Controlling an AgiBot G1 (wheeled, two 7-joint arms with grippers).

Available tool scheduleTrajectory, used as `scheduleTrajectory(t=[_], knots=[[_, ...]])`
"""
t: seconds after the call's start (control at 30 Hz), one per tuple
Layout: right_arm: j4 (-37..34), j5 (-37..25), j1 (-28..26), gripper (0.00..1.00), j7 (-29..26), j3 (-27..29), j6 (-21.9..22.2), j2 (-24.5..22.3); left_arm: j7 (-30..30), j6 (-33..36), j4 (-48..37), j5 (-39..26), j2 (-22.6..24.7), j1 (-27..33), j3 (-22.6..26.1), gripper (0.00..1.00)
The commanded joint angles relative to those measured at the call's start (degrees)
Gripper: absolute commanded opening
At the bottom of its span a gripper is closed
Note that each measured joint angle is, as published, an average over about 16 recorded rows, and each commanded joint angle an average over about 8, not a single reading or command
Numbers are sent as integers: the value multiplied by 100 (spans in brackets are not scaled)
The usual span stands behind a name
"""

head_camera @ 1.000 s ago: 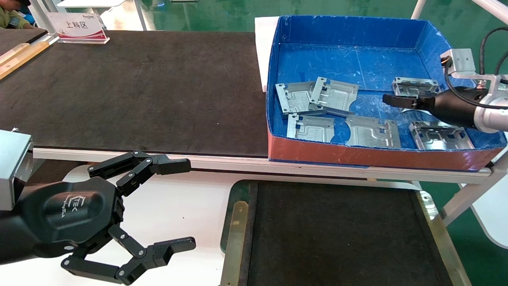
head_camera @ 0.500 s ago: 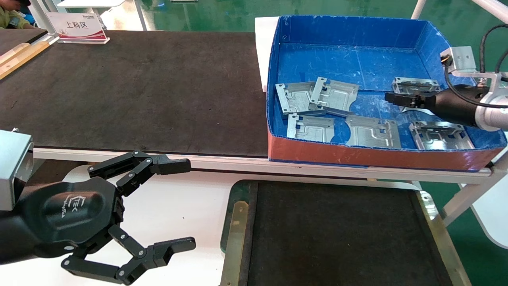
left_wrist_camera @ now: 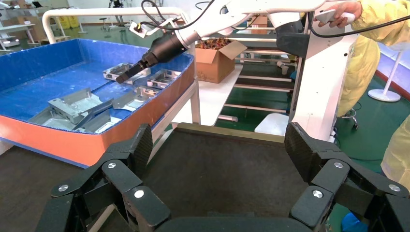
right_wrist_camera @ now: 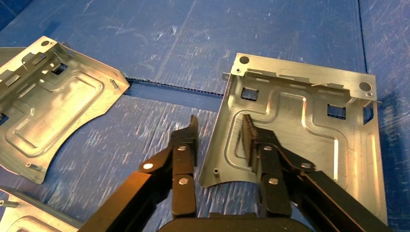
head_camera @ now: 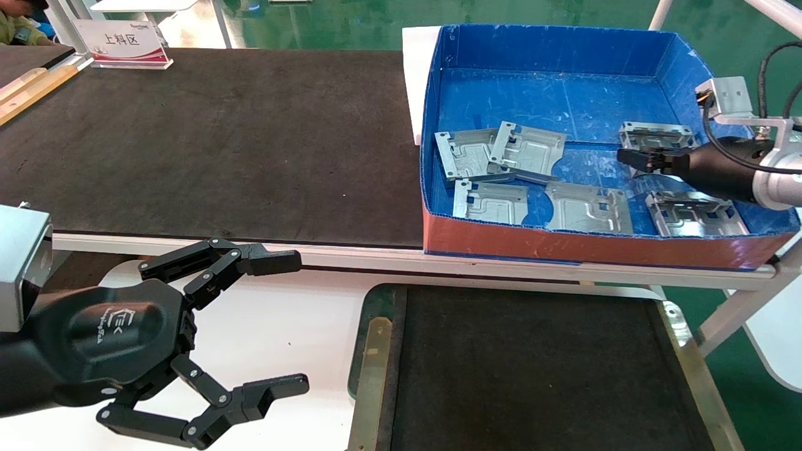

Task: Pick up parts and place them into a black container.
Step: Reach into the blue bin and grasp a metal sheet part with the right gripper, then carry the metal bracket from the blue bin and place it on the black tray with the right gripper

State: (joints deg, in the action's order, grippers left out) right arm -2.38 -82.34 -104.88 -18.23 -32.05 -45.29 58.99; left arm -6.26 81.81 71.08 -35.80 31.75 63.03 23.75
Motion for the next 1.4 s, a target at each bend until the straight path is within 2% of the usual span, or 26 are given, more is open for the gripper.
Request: scheduleTrajectory(t=[0.03, 0.63, 0.93, 1.17, 1.4], knots=[[13, -5, 1, 0, -6, -4, -5, -7, 0, 0, 0, 0, 0, 0, 0, 100], [96, -44, 93, 0, -51, -31, -29, -25, 0, 0, 0, 0, 0, 0, 0, 100], [393, 35, -25, 0, 213, 25, -303, -164, 0, 0, 0, 0, 0, 0, 0, 100], [634, 117, -132, 0, 519, 75, -841, -346, 0, 0, 0, 0, 0, 0, 0, 100], [947, 249, -172, 0, 877, 138, -1849, -625, 0, 0, 0, 0, 0, 0, 0, 100]])
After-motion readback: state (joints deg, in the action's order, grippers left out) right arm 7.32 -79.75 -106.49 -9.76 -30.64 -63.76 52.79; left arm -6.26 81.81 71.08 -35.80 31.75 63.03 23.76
